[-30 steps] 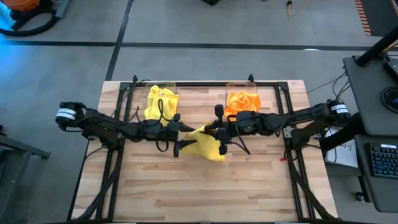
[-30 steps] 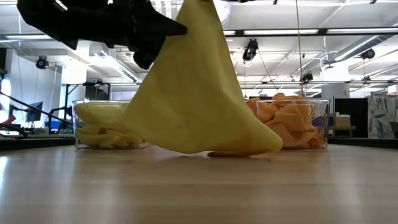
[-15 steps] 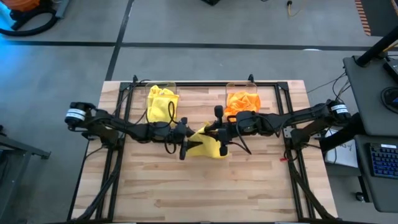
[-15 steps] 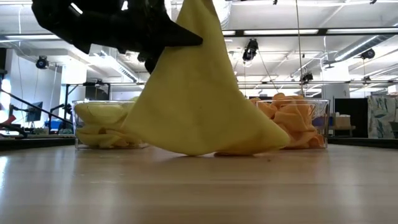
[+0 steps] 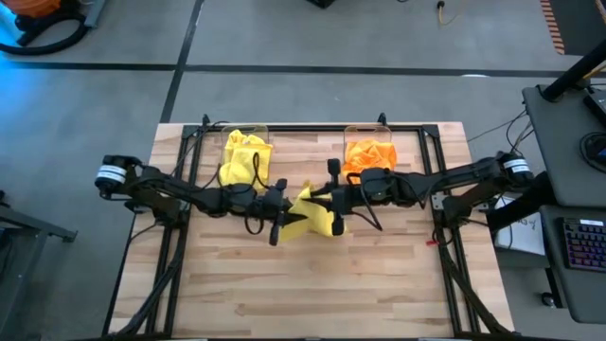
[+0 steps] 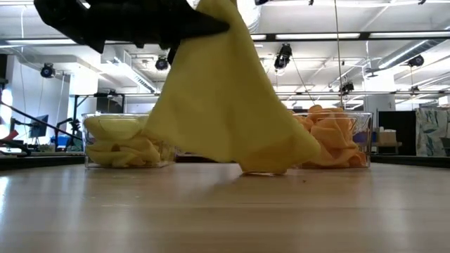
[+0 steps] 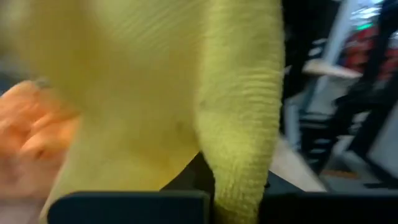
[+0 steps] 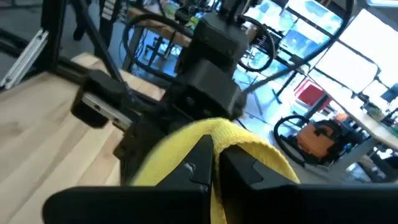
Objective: Sort microfiber towel by color & place in baskets
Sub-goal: Put the yellow microfiber cloth into the left transparent bin
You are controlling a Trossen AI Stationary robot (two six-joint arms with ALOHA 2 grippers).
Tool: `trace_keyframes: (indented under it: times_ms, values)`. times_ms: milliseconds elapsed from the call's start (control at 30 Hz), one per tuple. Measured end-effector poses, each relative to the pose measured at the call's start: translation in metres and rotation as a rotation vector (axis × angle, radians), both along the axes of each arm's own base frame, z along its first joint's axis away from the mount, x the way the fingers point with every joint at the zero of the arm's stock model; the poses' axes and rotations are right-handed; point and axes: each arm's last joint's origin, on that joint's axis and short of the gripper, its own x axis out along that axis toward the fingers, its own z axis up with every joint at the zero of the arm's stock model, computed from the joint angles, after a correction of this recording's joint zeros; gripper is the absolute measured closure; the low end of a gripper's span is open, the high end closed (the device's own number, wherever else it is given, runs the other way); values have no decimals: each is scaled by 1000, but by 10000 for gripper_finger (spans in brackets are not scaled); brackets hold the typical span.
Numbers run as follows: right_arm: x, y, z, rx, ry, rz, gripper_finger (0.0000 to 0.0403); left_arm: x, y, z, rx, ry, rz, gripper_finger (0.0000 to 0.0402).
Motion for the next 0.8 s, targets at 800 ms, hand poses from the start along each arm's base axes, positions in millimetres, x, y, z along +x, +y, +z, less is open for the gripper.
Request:
trace_keyframes:
  times_ms: [800]
  values:
    - [22, -11, -1, 149, 107, -88, 260, -22, -4, 51, -63, -287, -165, 401]
